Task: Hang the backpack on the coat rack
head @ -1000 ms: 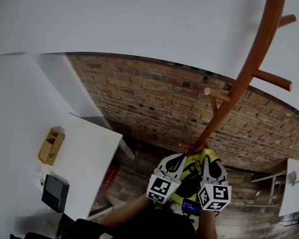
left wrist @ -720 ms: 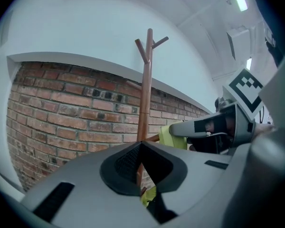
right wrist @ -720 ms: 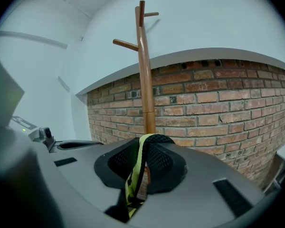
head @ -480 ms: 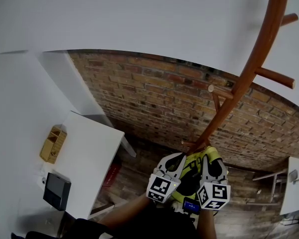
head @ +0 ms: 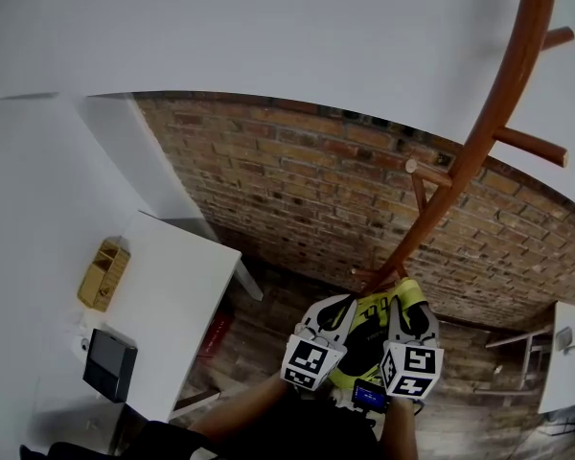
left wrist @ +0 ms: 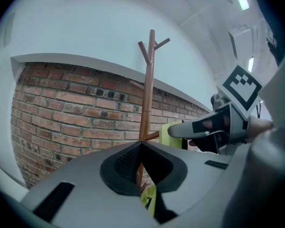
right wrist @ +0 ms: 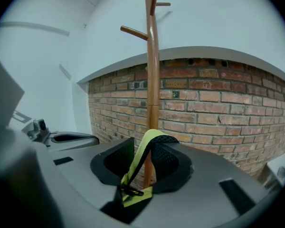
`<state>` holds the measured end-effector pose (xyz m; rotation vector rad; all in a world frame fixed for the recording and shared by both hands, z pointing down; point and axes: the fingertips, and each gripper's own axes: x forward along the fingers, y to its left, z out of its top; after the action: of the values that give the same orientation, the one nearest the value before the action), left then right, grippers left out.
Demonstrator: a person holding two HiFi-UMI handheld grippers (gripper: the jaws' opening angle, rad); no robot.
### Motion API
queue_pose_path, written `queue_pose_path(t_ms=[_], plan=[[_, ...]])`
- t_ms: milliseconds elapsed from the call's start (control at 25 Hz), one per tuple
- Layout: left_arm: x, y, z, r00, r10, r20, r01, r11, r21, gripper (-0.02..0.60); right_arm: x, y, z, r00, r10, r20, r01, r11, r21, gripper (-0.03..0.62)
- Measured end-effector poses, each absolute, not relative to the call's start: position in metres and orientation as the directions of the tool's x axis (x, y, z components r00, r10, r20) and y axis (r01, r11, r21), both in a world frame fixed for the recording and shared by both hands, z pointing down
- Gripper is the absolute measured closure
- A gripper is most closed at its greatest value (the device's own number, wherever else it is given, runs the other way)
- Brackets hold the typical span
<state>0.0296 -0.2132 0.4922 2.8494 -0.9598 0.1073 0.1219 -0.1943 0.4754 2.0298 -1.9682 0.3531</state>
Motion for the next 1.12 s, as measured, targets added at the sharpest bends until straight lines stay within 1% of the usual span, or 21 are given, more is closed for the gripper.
queue_pose_path(t_ms=[120, 240, 720, 920, 1120], plan=[[0.028, -0.213, 0.492, 0.793, -0.6, 0.109, -0.609, -0.786, 0.102, 0.575, 0.125, -0.199, 0.474, 0.068, -0.915, 0.399, -0.993, -0.024, 0.113, 0.48], [0.028, -0.214, 0.491, 0.79, -0.604, 0.107, -0.613, -0.784, 0.102, 0.575, 0.13, -0.2, 0.473, 0.073, -0.906, 0.416, -0.991, -0.021, 0.129, 0.484], [0.035, -0.212, 0.49, 0.797, -0.595, 0.107, -0.604, -0.791, 0.102, 0.575, 0.126, -0.187, 0.477, 0.041, -0.894, 0.447, -0.997, -0.005, 0.081, 0.49], [0.041, -0.205, 0.493, 0.801, -0.588, 0.114, -0.598, -0.795, 0.105, 0.575, 0.128, -0.18, 0.479, 0.026, -0.907, 0.42, -1.0, -0.021, 0.017, 0.49], [0.044, -0.2, 0.493, 0.804, -0.582, 0.117, -0.593, -0.798, 0.106, 0.575, 0.127, -0.176, 0.48, 0.021, -0.914, 0.405, -1.0, -0.023, -0.001, 0.49]])
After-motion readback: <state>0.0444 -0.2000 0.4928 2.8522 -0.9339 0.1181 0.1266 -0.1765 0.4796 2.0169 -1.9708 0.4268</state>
